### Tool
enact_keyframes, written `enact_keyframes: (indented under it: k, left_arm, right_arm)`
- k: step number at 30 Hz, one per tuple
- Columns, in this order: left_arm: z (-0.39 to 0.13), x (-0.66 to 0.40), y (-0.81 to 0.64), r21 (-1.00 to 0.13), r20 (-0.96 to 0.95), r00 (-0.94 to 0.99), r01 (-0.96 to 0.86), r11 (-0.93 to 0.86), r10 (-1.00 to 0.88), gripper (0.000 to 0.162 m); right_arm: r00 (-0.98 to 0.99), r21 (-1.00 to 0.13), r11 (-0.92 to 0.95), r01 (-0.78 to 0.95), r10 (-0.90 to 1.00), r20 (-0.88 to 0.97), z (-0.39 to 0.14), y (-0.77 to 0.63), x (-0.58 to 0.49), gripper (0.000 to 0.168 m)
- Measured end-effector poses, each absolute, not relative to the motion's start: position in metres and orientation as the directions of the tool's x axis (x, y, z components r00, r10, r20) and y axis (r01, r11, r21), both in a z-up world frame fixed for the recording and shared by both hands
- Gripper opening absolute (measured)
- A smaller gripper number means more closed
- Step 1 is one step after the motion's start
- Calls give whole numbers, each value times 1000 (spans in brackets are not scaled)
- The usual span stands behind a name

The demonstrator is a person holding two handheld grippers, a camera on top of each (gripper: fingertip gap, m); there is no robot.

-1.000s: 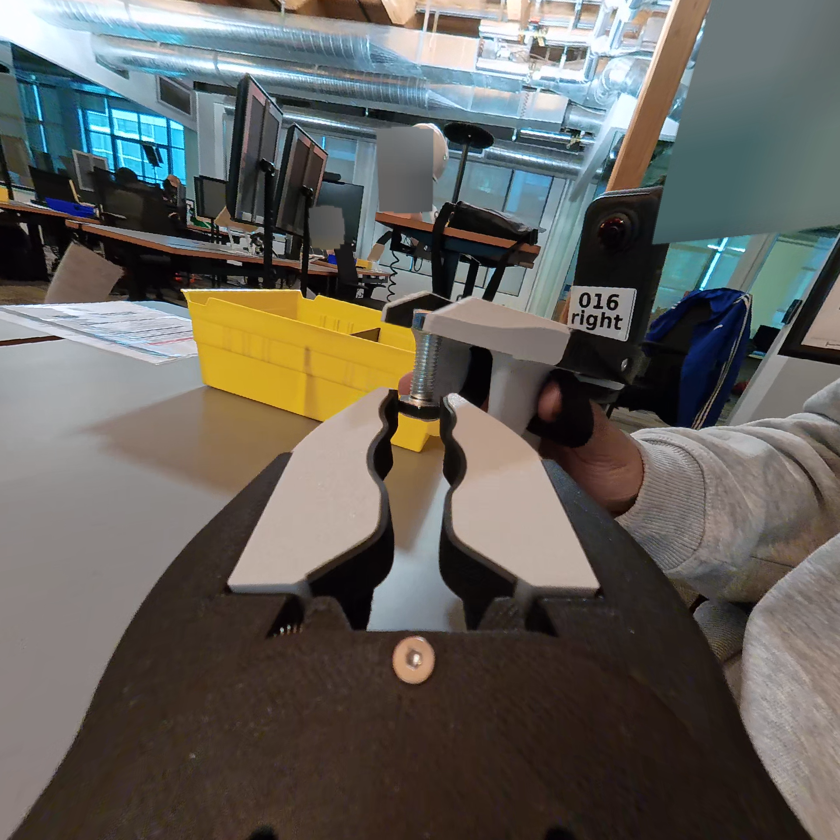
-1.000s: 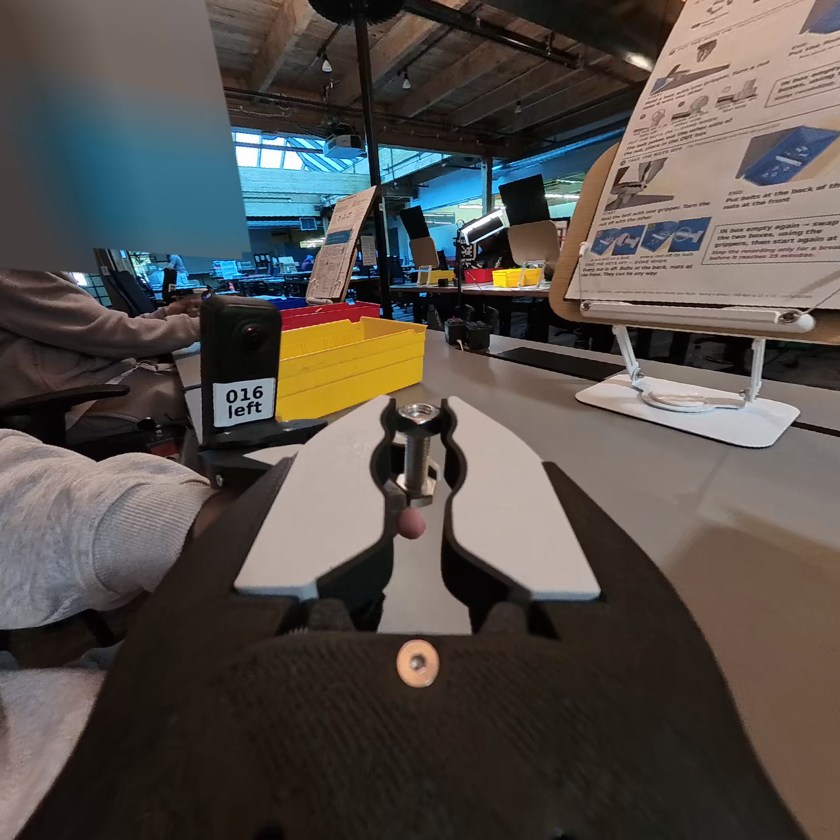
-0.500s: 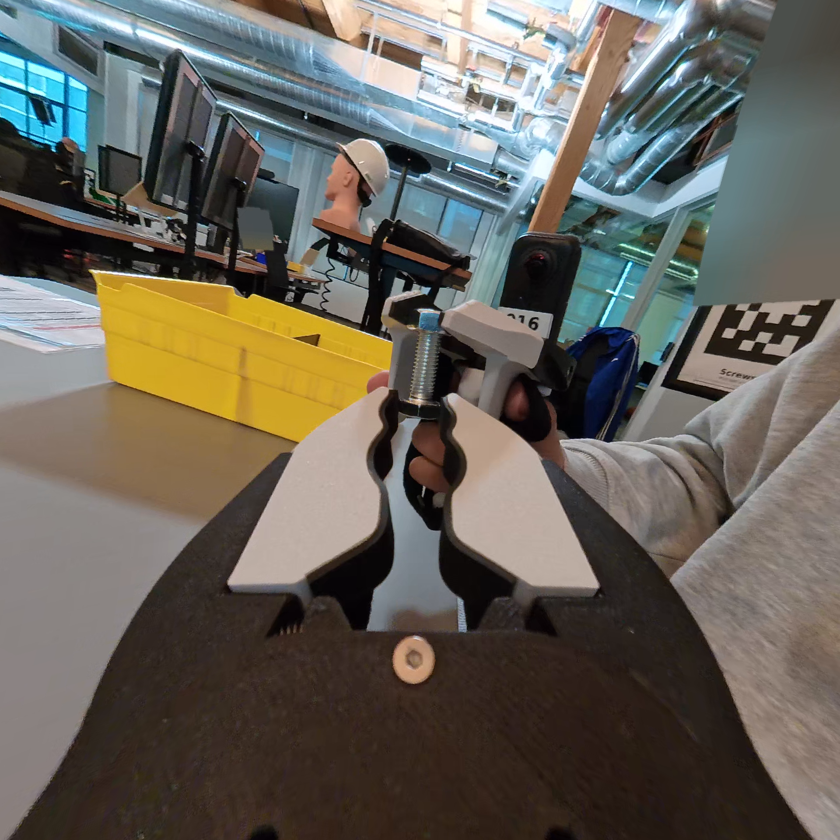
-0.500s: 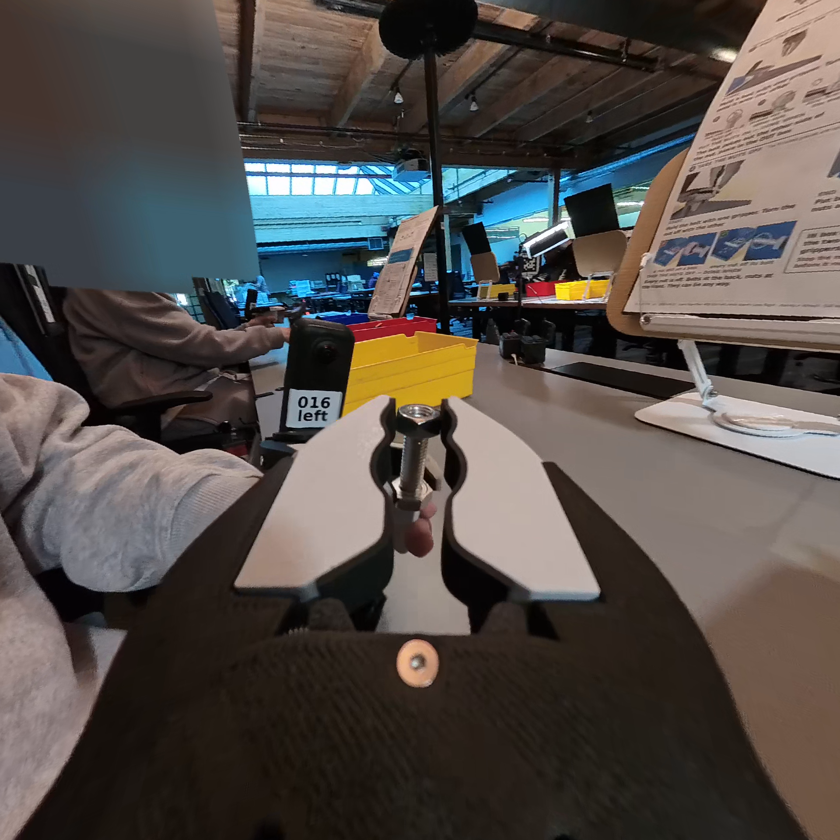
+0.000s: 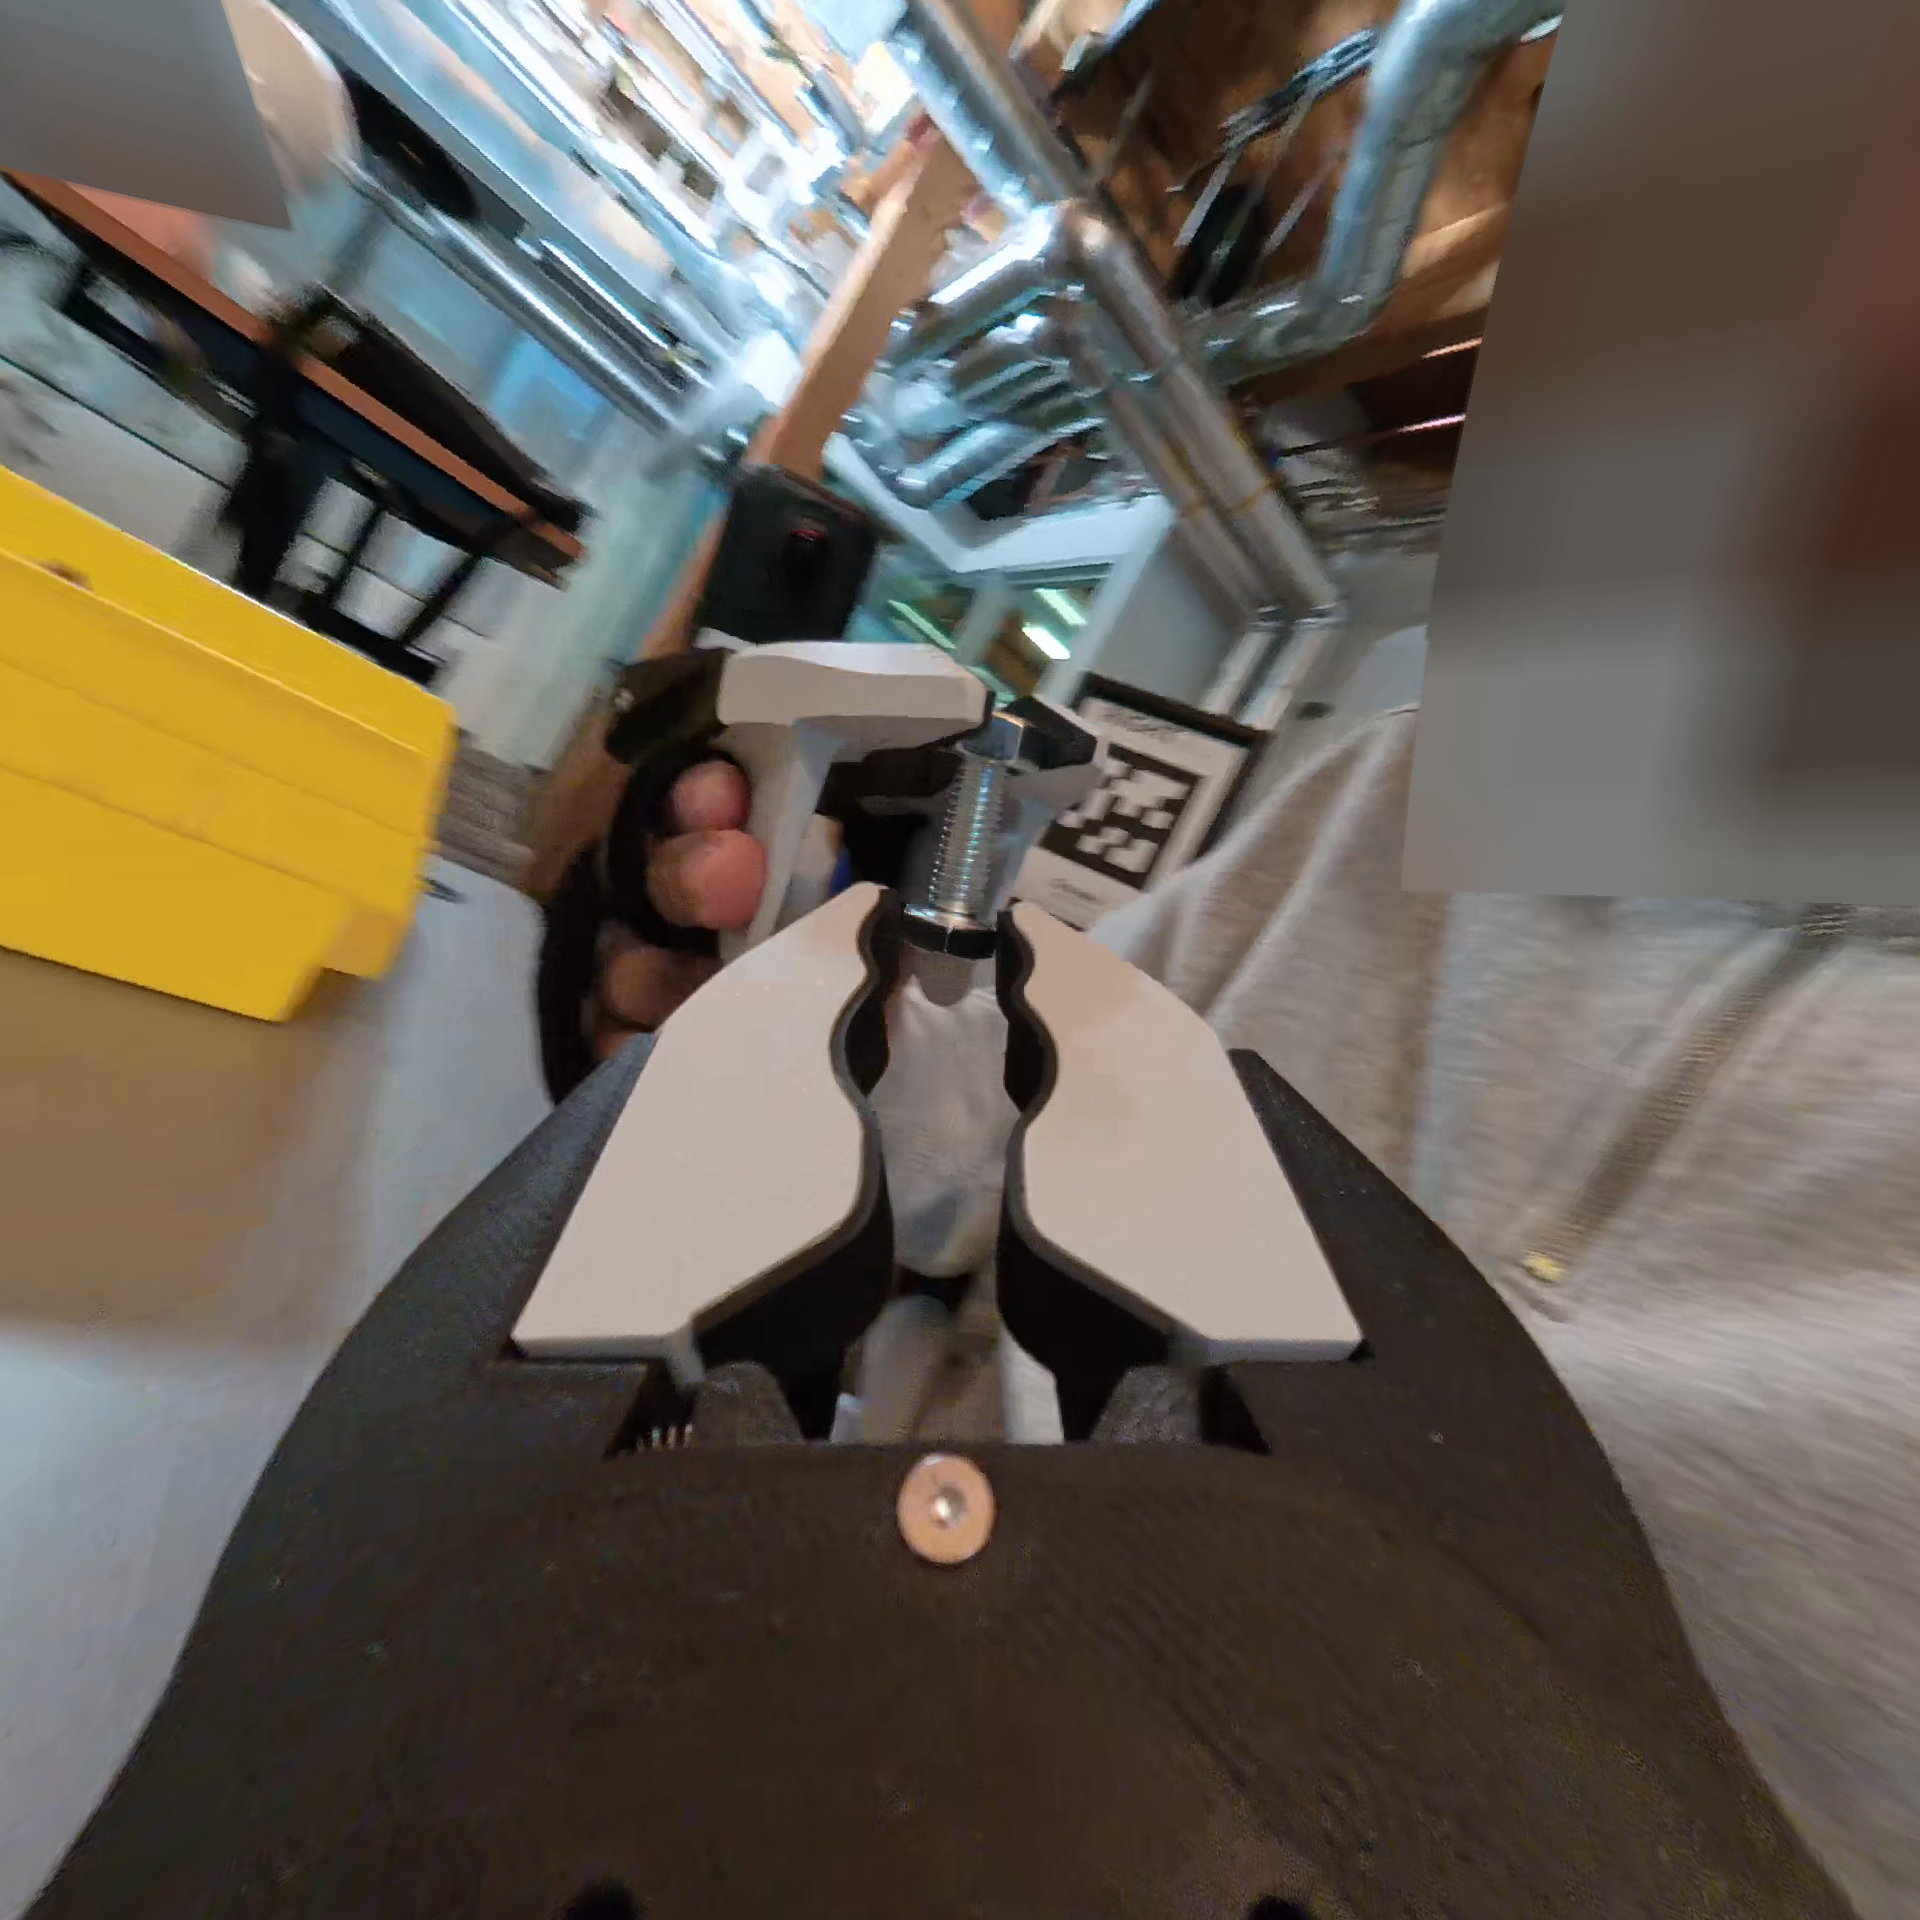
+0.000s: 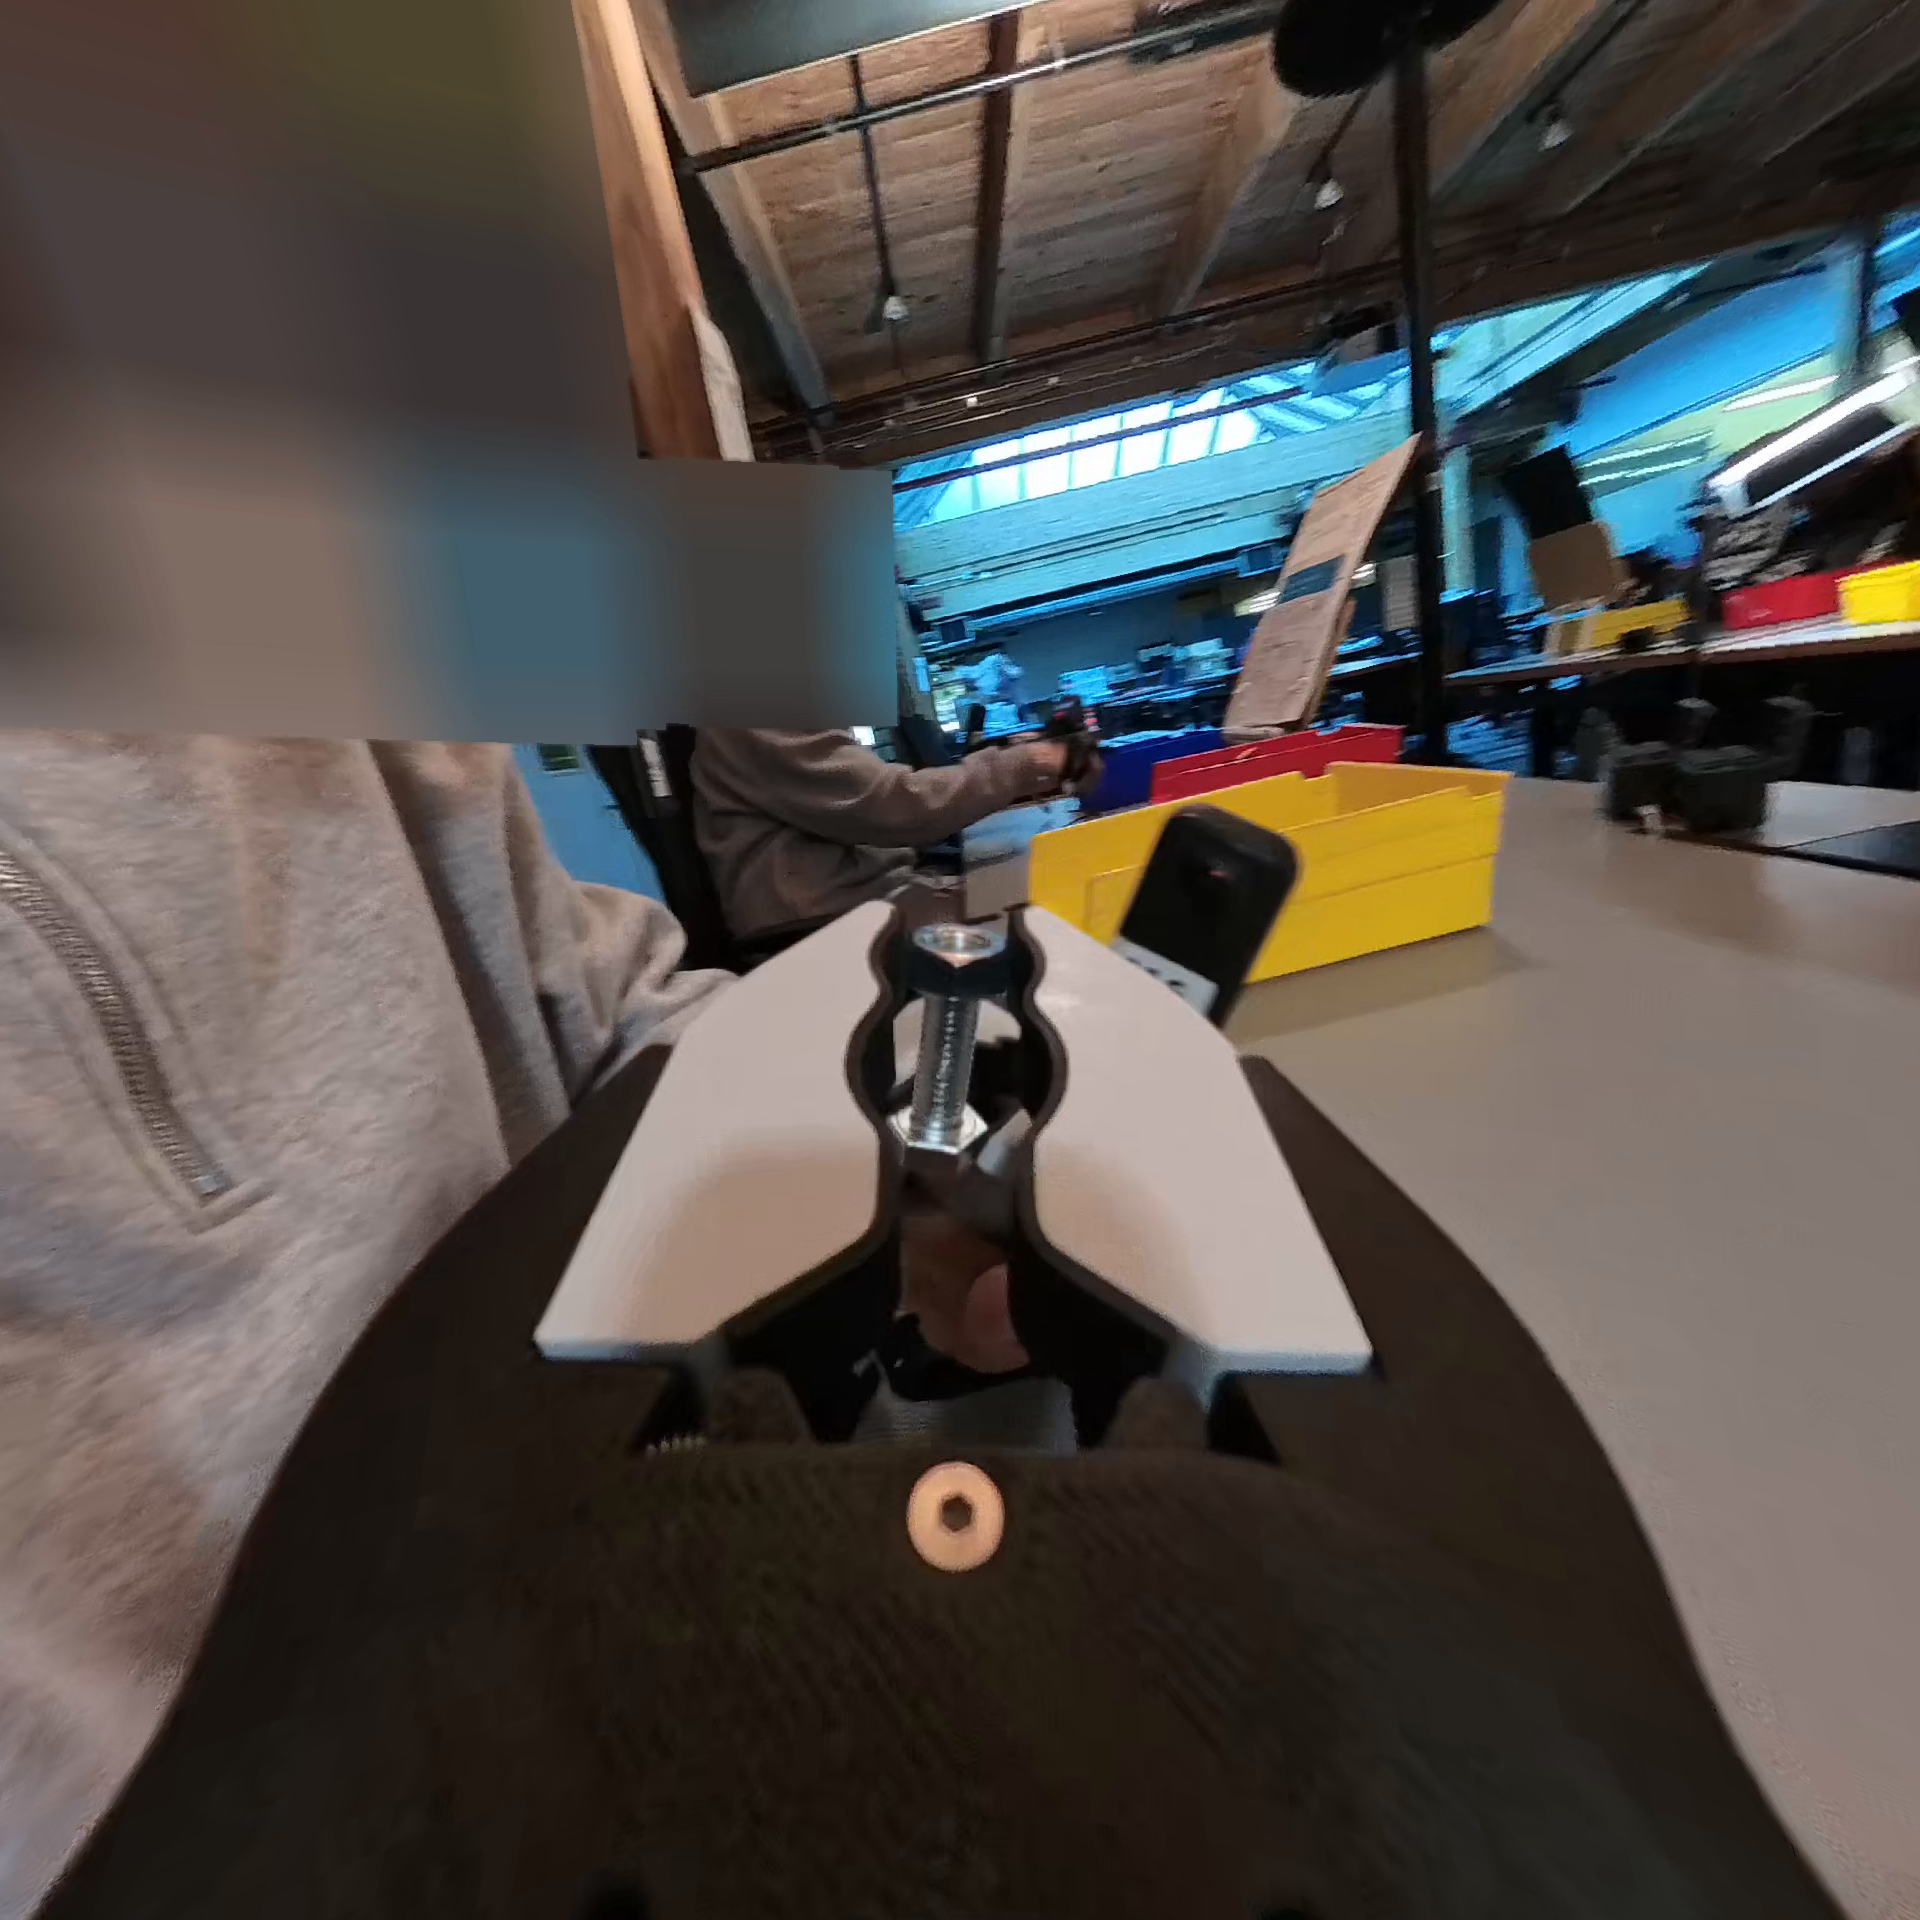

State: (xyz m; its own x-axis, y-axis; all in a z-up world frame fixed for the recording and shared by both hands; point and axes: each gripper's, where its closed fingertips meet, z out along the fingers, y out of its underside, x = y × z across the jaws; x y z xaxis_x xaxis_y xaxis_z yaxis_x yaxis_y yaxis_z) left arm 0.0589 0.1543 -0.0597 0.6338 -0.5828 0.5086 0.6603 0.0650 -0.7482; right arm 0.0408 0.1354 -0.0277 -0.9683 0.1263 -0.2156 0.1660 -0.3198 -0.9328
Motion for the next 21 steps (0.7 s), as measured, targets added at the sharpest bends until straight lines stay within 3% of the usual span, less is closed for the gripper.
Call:
enact_keyframes:
  k: [6, 12, 17, 21]
  left_arm:
    - [-60, 66, 150, -738, 522, 566, 675, -6, -638, 17]
    - [-62, 50, 154, -766, 502, 675, 637, 84, -540, 17]
    - [-64, 28, 154, -796, 468, 788, 572, 196, -399, 17]
    - [-66, 21, 155, -819, 447, 832, 529, 224, -329, 17]
  right_arm:
    - [-970, -927, -311, 210, 48, -236, -29, 132, 48, 18]
    - [-960, -944, -307, 119, 206, -188, -31, 139, 33, 19]
    - [-920, -951, -304, 65, 350, -175, -34, 146, 16, 40]
    - [-895, -954, -294, 54, 409, -177, -36, 150, 9, 37]
